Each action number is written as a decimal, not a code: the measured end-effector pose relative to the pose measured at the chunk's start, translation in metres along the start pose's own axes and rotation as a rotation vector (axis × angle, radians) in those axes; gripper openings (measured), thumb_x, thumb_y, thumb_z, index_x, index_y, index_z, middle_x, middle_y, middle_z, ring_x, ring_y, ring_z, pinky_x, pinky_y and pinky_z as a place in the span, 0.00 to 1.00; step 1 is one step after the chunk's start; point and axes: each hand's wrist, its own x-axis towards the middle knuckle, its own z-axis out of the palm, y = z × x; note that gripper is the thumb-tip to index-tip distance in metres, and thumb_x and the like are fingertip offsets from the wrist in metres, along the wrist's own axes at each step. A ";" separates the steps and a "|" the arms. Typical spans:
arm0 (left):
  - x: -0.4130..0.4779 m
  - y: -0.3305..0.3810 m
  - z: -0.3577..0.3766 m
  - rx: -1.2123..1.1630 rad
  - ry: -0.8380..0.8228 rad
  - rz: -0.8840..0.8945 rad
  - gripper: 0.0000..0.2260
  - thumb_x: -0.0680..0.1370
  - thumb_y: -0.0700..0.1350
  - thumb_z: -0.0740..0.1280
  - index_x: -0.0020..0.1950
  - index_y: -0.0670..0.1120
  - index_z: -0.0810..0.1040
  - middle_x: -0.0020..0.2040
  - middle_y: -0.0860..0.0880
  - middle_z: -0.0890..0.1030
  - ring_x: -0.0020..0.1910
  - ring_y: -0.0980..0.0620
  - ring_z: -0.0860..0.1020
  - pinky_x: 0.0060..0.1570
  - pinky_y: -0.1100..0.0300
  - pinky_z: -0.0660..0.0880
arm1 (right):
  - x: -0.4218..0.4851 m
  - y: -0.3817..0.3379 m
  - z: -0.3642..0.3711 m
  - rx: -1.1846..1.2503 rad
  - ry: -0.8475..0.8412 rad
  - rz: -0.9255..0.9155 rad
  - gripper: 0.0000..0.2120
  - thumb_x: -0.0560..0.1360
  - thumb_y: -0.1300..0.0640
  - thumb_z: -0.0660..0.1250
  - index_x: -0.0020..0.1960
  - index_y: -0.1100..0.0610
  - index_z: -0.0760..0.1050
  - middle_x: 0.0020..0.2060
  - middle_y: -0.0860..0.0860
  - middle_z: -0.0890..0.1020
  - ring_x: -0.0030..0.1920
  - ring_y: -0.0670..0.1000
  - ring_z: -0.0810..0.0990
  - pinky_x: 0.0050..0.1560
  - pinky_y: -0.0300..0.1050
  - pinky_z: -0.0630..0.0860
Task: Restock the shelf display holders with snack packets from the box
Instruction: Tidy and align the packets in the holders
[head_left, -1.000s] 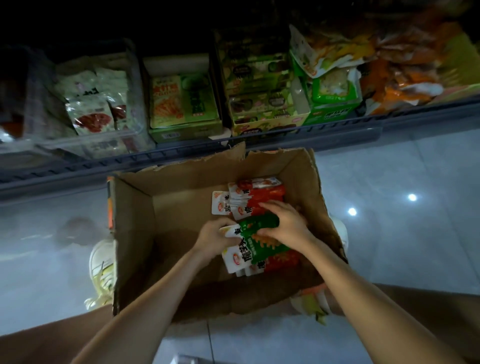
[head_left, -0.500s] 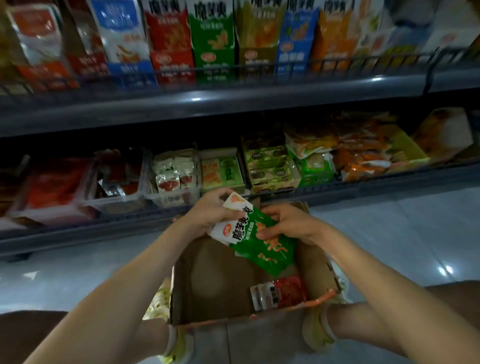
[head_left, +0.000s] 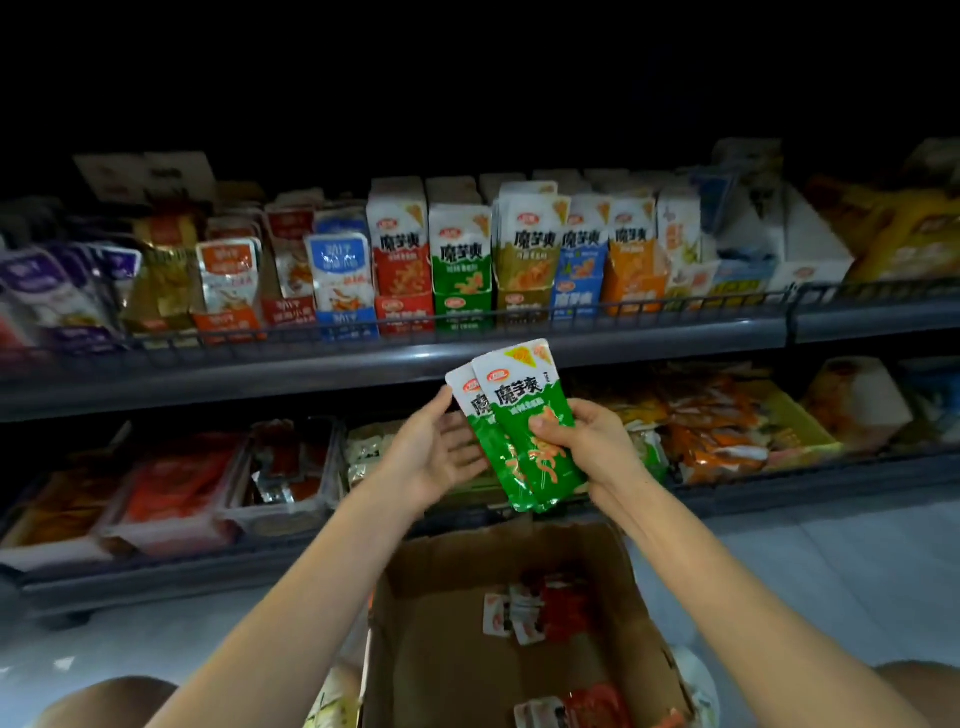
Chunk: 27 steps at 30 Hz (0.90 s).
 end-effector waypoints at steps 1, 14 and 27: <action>-0.003 0.002 0.008 0.013 -0.005 0.042 0.19 0.80 0.55 0.59 0.62 0.41 0.72 0.59 0.40 0.77 0.56 0.43 0.76 0.54 0.49 0.73 | 0.001 -0.006 0.006 -0.030 0.028 -0.069 0.10 0.70 0.68 0.71 0.50 0.61 0.77 0.40 0.54 0.84 0.36 0.48 0.84 0.35 0.41 0.80; -0.003 0.060 0.043 -0.122 -0.005 0.412 0.12 0.82 0.39 0.58 0.64 0.40 0.72 0.49 0.44 0.80 0.45 0.48 0.79 0.41 0.55 0.76 | 0.028 -0.049 0.061 -0.390 -0.029 -0.346 0.20 0.74 0.57 0.71 0.63 0.52 0.70 0.53 0.48 0.81 0.53 0.48 0.81 0.57 0.55 0.77; 0.034 0.142 0.054 0.302 0.026 0.783 0.10 0.77 0.38 0.67 0.56 0.49 0.77 0.59 0.46 0.79 0.59 0.49 0.77 0.56 0.52 0.77 | 0.101 -0.121 0.071 -0.672 0.168 -0.547 0.19 0.67 0.49 0.76 0.56 0.50 0.77 0.47 0.46 0.83 0.48 0.48 0.81 0.48 0.53 0.80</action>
